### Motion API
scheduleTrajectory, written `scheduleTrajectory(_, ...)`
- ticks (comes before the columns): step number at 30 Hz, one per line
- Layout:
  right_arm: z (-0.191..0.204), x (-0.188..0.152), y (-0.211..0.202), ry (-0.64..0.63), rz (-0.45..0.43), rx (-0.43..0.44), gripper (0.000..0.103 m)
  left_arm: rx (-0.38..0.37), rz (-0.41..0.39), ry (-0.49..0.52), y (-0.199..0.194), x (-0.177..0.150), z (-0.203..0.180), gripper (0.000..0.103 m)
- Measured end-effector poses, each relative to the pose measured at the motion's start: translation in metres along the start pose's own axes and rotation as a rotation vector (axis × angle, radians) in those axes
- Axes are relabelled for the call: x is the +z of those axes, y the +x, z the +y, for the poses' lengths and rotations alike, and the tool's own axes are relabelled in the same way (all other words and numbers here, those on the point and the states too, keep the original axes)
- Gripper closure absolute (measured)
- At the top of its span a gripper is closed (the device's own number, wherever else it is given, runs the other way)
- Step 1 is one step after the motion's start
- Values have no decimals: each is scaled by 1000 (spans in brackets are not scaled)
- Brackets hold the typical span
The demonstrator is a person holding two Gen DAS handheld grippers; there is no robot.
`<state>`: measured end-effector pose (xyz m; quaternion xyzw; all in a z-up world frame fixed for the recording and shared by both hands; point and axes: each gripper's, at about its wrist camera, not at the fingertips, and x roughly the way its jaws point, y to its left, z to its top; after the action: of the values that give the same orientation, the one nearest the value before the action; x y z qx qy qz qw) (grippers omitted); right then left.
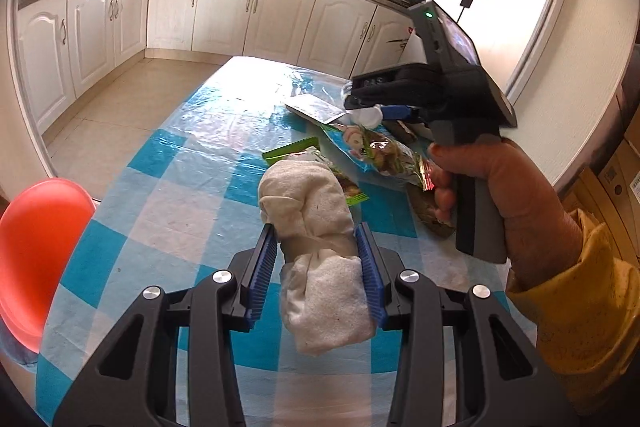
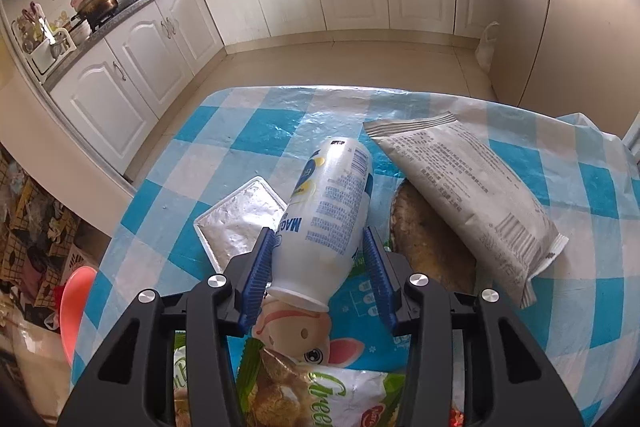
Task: Collect trash
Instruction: 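Grasp the cloth-wrapped bundle with the left tool while the right tool grasps another white bottle, then carry bundle and bottle to the orange bucket and open both tools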
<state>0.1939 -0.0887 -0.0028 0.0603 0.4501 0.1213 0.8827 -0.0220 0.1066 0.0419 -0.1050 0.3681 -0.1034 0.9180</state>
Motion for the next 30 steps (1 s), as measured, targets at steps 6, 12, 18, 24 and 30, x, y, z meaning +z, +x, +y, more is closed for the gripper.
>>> scheduleTrajectory(6, 1, -9, -20, 18, -43, 43, 57, 1, -26, -19, -9, 1, 9, 61)
scheduleTrajectory(12, 8, -16, -52, 36, -103, 77, 57, 13, -57, -35, -24, 1, 22, 61)
scheduleTrajectory(18, 27, -28, -77, 23, -138, 121, 57, 40, -79, -64, -37, 0, 40, 61)
scheduleTrajectory(24, 68, -46, -92, -20, -144, 211, 57, 85, -107, -102, -53, -2, 65, 61)
scheduleTrajectory(30, 123, -68, -94, -106, -122, 300, 57, 172, -129, -164, -70, -5, 105, 61)
